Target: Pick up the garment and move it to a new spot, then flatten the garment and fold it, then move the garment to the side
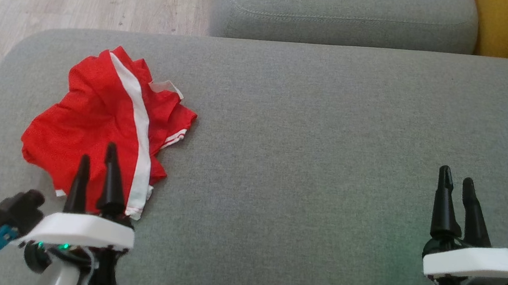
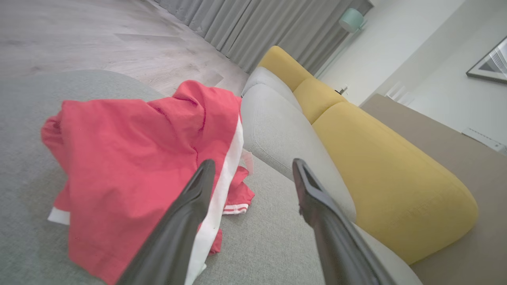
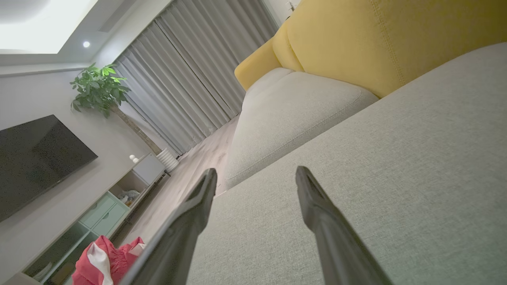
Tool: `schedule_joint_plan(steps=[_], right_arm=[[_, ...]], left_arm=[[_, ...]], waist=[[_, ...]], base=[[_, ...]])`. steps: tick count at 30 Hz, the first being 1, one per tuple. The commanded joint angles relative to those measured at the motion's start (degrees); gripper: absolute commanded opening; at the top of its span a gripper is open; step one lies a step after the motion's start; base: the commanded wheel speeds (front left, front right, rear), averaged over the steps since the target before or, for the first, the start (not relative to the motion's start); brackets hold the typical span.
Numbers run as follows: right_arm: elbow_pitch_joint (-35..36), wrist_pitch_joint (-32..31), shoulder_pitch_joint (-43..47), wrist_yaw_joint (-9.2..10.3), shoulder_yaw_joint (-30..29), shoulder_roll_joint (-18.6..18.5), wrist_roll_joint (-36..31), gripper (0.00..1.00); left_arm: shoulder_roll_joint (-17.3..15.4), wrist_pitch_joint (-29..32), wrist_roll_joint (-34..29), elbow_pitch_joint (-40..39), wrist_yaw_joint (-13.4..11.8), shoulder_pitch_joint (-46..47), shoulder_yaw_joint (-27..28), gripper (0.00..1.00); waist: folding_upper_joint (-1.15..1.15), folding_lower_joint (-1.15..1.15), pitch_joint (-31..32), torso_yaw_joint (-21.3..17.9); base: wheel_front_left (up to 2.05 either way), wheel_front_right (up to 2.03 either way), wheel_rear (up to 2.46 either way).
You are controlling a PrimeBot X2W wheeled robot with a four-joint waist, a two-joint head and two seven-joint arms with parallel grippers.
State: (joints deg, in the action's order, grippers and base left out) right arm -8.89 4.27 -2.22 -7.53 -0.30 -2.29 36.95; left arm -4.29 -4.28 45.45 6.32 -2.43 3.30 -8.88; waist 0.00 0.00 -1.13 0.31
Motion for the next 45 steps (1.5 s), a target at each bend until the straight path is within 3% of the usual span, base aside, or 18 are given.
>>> schedule_joint_plan(steps=[1,15,34,38,45], right_arm=[[2.6,0.7,-2.6,0.02,1.1,-0.4,-1.9,1.00],[3.7,2.9,-2.4,0.03,2.0,-0.4,-13.7,1.00],[4.2,6.2,-1.8,0.03,4.1,-0.5,-33.9,1.00],[5.0,6.9,-1.9,0.03,4.8,-0.5,-34.1,1.00],[3.9,8.1,-1.0,0.04,3.1,-0.5,-28.7,1.00]], left_arm=[[-1.0,-0.6,-1.7,-2.1,0.2,3.2,0.3,1.00],[-3.4,-2.8,-12.8,-1.1,-0.8,5.4,-6.1,1.00],[-6.8,-6.2,-27.7,3.8,-4.4,9.4,-17.8,1.00],[-5.2,-6.9,-25.6,1.4,-5.3,8.7,-15.6,1.00],[-5.2,-8.1,-27.2,1.8,-3.4,6.7,-12.8,1.00]], waist=[[0.00,0.00,0.0,0.0],[0.00,0.00,-0.1,0.1],[0.00,0.00,-0.1,0.0],[0.00,0.00,-0.5,-0.1],[0.00,0.00,-0.7,-0.2]], base=[[0.00,0.00,0.00],[0.00,0.00,0.00],[0.00,0.00,0.00],[0.00,0.00,0.00],[0.00,0.00,0.00]])
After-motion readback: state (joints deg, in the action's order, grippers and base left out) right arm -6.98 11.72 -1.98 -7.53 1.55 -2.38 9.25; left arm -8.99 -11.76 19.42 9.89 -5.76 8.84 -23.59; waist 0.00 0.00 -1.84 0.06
